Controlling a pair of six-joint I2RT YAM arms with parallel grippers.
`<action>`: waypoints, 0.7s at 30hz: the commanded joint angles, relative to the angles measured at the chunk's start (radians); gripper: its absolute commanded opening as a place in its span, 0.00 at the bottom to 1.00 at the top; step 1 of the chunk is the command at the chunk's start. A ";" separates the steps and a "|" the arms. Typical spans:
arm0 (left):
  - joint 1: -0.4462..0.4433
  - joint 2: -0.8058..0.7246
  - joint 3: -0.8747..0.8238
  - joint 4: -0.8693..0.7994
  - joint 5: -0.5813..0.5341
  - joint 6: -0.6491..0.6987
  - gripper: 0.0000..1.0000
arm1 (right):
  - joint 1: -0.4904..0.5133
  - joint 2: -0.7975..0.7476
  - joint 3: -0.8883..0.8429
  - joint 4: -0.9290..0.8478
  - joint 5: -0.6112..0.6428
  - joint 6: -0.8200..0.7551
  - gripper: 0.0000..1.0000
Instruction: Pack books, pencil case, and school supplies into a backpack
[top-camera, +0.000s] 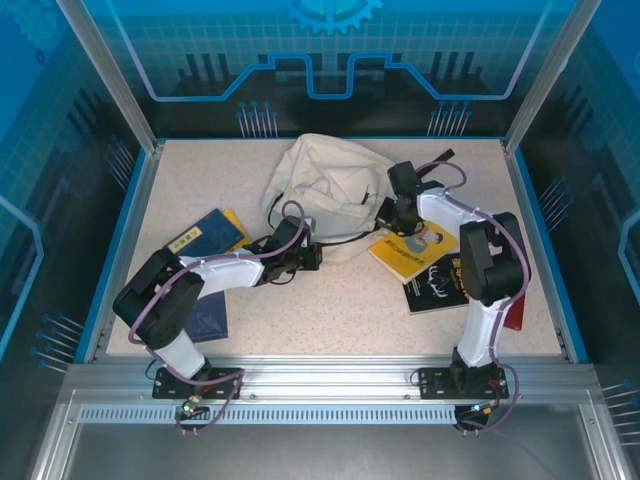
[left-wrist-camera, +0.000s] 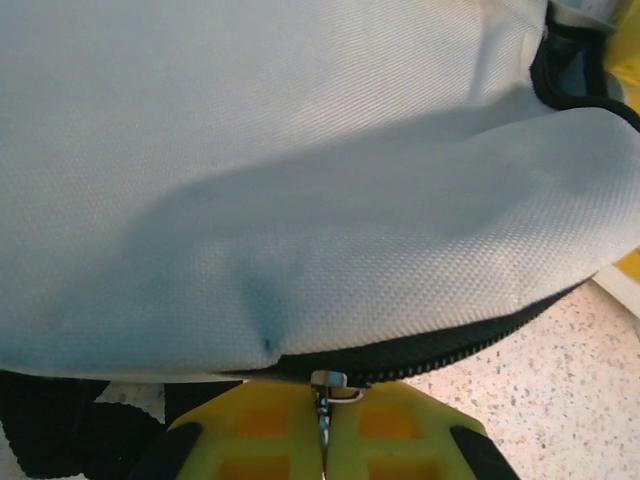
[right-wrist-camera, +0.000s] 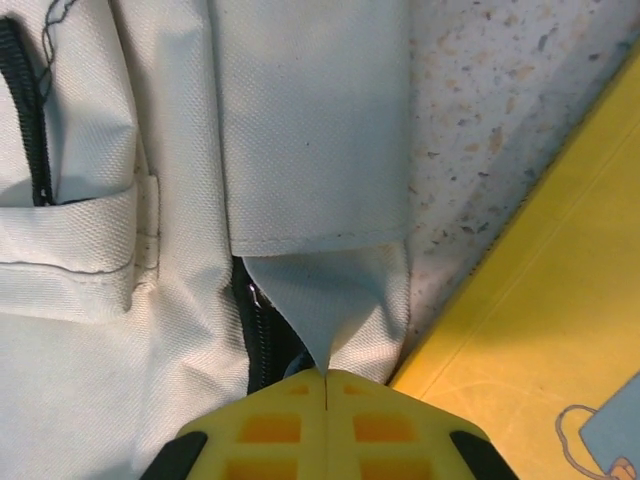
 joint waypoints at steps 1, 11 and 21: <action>0.002 -0.021 0.011 -0.013 0.128 0.047 0.00 | -0.020 -0.074 -0.021 0.064 -0.146 -0.031 0.21; -0.054 -0.004 0.097 -0.037 0.299 0.099 0.00 | 0.072 -0.386 -0.373 0.225 -0.292 0.297 0.79; -0.091 0.005 0.123 -0.077 0.300 0.111 0.00 | 0.168 -0.302 -0.401 0.381 -0.314 0.446 0.80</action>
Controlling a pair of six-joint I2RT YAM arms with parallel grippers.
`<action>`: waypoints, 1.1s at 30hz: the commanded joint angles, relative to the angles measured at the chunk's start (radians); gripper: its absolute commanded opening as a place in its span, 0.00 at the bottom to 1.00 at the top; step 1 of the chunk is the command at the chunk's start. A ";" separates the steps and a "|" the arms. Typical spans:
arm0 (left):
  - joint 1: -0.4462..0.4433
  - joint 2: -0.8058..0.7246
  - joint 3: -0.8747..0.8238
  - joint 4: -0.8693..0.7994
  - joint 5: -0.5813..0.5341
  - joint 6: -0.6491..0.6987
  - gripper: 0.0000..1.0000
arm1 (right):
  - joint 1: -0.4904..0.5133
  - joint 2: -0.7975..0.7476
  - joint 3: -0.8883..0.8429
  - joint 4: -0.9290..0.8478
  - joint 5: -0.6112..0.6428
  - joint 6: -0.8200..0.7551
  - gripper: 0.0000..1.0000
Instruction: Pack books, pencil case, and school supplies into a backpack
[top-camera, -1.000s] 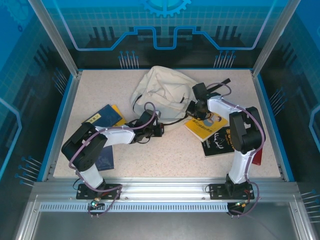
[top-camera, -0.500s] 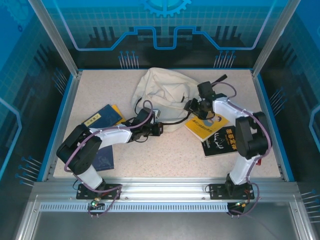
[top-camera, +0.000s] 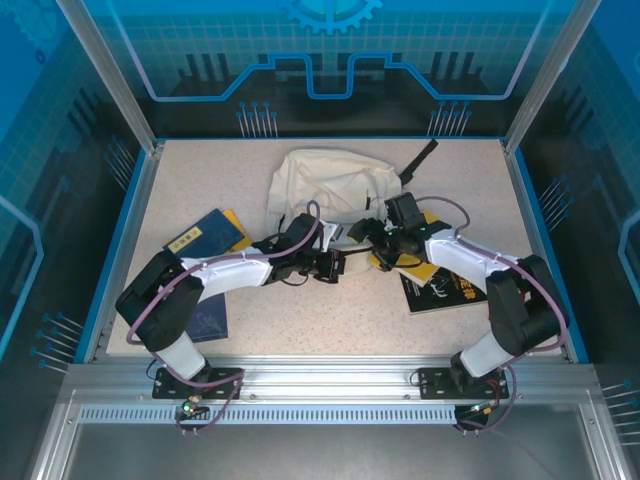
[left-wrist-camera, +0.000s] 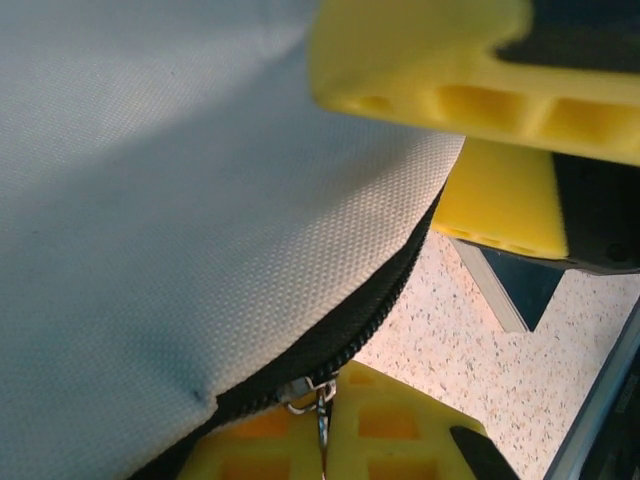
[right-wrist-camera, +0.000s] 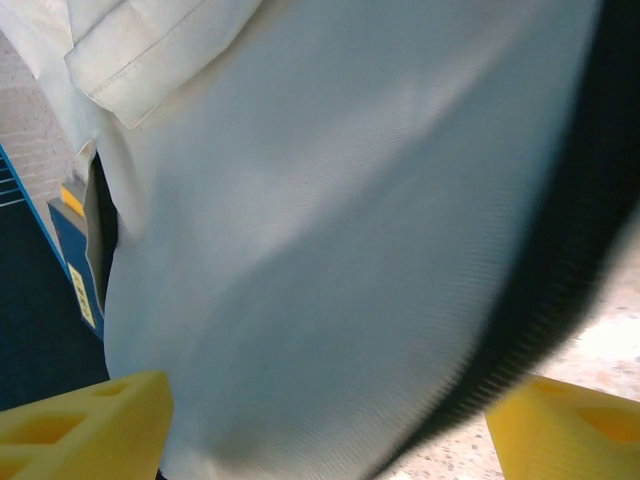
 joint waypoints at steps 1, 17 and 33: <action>-0.009 0.000 0.031 -0.027 0.041 0.034 0.00 | 0.020 0.062 0.015 0.078 -0.016 0.073 0.77; 0.176 -0.127 -0.060 -0.273 -0.241 0.028 0.00 | -0.021 0.135 0.141 -0.136 0.311 -0.177 0.06; 0.101 -0.027 0.051 -0.143 0.026 0.067 0.00 | -0.123 0.151 0.327 -0.219 0.186 -0.401 0.65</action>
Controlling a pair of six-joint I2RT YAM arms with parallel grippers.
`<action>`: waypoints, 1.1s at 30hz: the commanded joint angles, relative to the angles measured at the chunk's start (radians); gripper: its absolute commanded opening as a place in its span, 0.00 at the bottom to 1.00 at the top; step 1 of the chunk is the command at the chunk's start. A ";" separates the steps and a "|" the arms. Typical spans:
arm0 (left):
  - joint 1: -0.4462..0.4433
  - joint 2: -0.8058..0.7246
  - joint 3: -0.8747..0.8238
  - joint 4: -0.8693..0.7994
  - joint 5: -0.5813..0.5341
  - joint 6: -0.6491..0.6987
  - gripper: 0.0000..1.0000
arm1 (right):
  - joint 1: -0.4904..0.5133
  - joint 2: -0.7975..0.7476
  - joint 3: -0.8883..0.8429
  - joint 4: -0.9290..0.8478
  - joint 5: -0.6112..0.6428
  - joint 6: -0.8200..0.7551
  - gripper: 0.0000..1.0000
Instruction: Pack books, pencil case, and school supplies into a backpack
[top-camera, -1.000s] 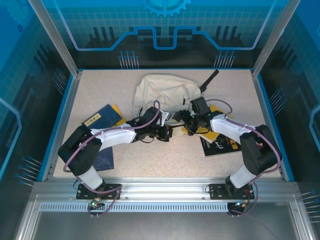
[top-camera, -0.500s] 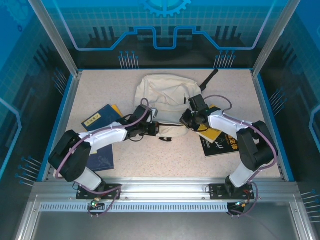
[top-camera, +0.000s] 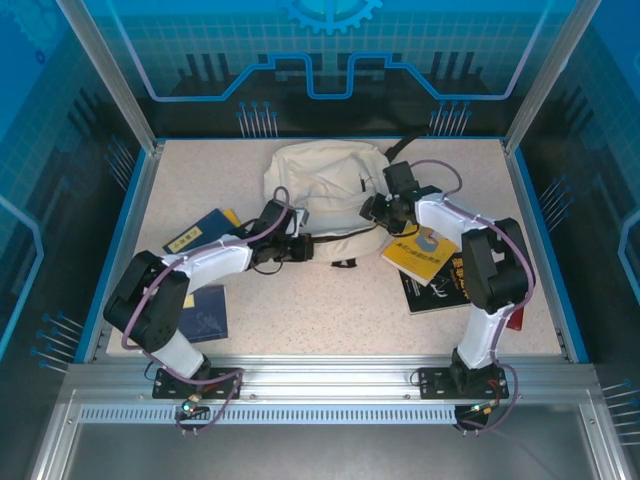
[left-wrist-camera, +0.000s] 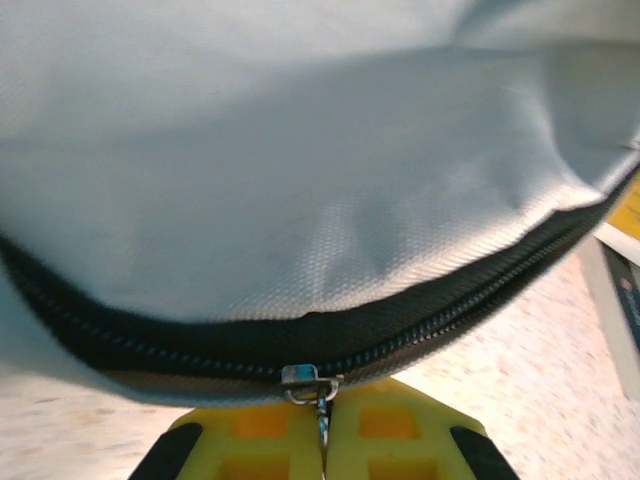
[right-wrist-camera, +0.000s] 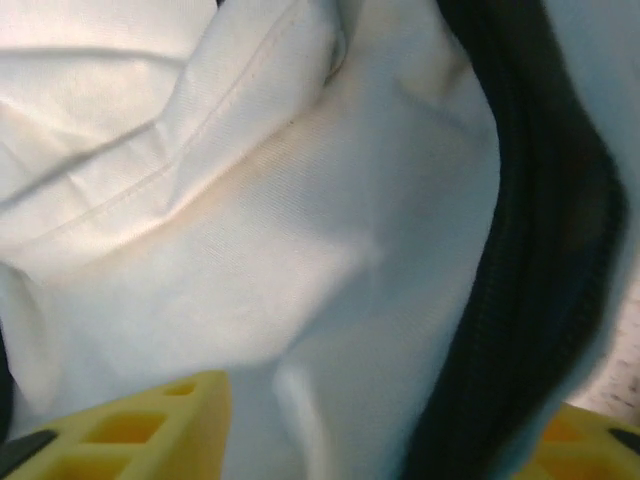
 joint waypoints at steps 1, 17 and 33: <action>-0.087 0.023 0.038 0.033 0.084 0.025 0.00 | -0.019 -0.150 -0.051 -0.064 -0.025 -0.018 0.69; -0.195 0.075 0.072 0.047 0.080 -0.004 0.00 | 0.071 -0.264 -0.312 0.066 -0.178 0.317 0.74; -0.031 -0.109 -0.039 -0.162 -0.158 0.097 0.00 | 0.079 -0.203 -0.291 -0.026 0.058 0.251 0.10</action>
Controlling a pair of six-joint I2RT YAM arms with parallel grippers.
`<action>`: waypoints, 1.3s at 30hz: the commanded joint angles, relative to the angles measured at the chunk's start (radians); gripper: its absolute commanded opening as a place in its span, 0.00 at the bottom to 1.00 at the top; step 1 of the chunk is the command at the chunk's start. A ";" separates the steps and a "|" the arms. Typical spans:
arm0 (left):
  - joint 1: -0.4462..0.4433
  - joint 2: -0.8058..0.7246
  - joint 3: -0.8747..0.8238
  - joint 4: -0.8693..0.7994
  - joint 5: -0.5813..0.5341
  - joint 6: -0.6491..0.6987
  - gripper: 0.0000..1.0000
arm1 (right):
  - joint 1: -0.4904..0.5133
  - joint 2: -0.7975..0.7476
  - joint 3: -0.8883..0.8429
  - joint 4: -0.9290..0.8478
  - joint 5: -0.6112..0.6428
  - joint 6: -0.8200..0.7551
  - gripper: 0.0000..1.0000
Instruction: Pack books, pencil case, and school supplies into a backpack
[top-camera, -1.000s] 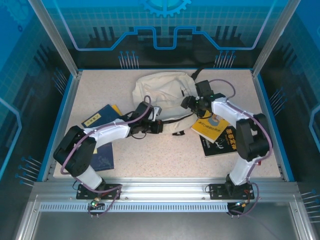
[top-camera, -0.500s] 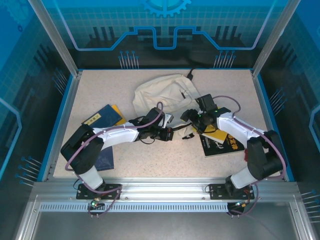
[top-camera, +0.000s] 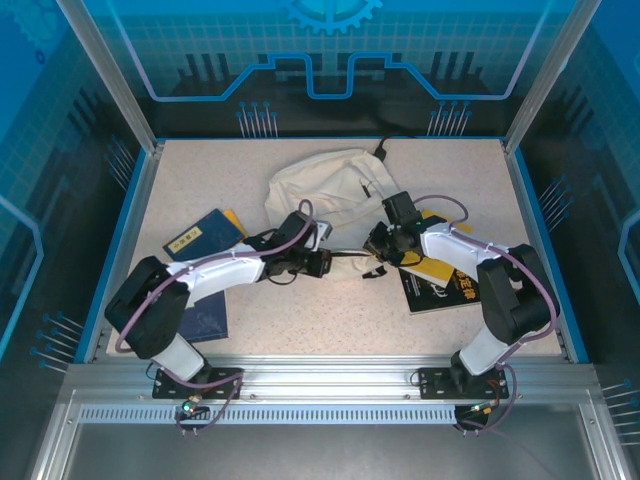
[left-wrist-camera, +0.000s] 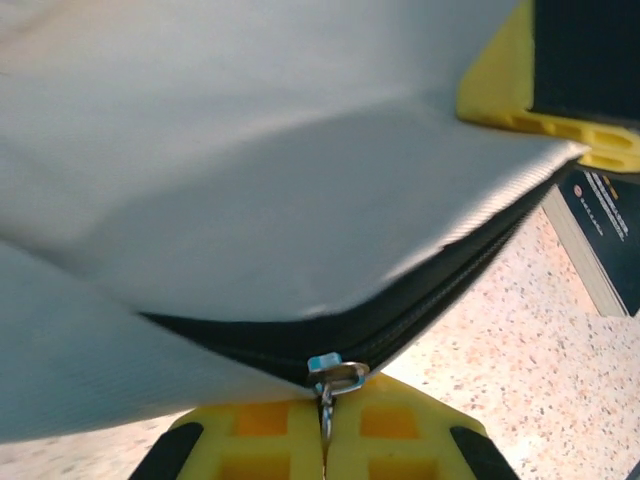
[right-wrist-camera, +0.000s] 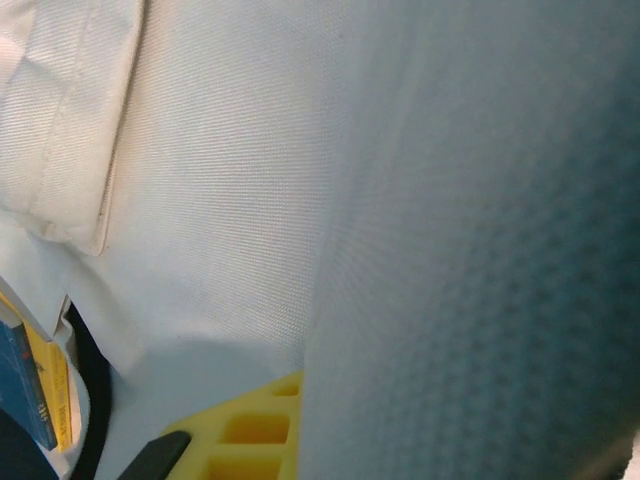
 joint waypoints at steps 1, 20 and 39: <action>0.101 -0.074 -0.042 -0.123 -0.094 0.046 0.00 | -0.015 -0.002 0.008 -0.087 0.139 -0.044 0.10; 0.255 0.027 0.044 -0.147 0.091 0.035 0.00 | 0.009 0.087 0.151 -0.115 0.105 -0.151 0.16; 0.124 0.015 0.030 -0.130 0.268 0.067 0.00 | 0.112 -0.001 0.055 -0.006 -0.059 0.105 0.62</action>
